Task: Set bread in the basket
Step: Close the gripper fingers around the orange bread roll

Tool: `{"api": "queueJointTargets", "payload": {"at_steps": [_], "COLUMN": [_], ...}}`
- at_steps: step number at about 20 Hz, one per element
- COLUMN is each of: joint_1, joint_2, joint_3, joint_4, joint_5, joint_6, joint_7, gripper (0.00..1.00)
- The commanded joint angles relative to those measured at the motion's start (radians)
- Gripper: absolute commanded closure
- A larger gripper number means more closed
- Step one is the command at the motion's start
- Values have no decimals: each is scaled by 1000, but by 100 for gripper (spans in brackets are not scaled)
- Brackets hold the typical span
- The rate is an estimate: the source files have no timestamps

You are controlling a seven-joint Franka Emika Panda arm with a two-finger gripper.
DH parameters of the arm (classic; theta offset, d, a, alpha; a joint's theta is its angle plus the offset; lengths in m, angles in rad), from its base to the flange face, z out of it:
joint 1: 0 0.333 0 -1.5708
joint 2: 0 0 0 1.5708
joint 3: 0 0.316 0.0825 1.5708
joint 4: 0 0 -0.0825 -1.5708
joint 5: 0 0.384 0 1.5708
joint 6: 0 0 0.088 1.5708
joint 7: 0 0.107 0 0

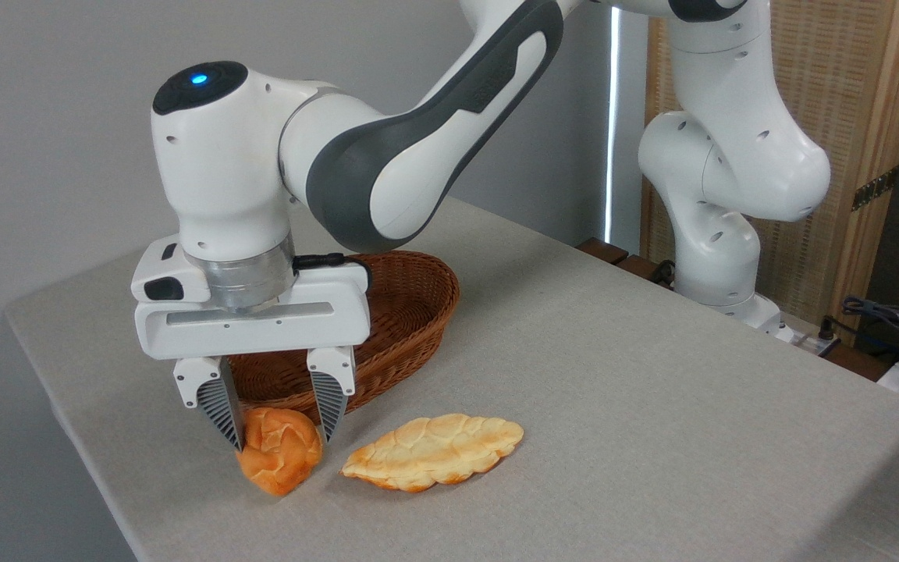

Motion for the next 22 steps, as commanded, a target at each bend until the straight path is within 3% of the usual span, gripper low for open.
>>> {"api": "queueJointTargets", "payload": {"at_steps": [1,16,17,20,22], "joint_1": [-1,1,1,1,1], "joint_2": [9,23,21,21,23], "joint_3": [-3,-3,-3,-5,-5], "joint_4": [5,7,7,7,7], "joint_5": [-2,-1,1,30,32], "joint_6": [30,62,62,62,65], "joint_7": [-7,-5,-1,-1,1], "gripper": [0,0,2,31,38]}}
